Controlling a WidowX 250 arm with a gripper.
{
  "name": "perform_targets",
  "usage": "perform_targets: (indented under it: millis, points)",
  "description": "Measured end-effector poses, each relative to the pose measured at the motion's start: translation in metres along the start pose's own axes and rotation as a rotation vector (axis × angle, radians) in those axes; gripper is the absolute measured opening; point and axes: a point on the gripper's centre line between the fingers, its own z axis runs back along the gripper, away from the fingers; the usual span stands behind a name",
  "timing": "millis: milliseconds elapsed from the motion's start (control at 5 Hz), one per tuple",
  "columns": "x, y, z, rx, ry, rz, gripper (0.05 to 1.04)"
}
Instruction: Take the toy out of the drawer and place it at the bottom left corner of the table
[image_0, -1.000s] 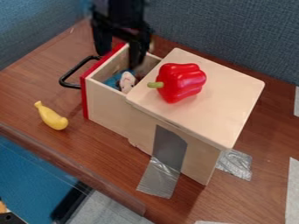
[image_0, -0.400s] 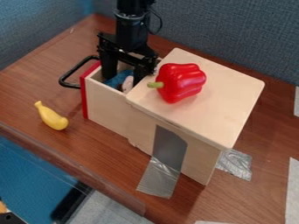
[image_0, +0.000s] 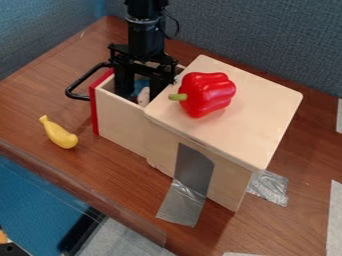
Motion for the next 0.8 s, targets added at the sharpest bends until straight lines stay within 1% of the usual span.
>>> perform_targets:
  millis: [200, 400, 600, 800]
  points:
    - [0.001, 0.009, 0.004, -0.007, -0.001, 0.022, 0.394]
    - [0.000, 0.017, 0.012, -0.043, -0.002, 0.045, 0.174]
    - [-0.001, 0.019, 0.039, -0.086, -0.062, 0.037, 0.059]
    - [-0.003, 0.016, 0.052, -0.122, -0.083, 0.010, 0.048]
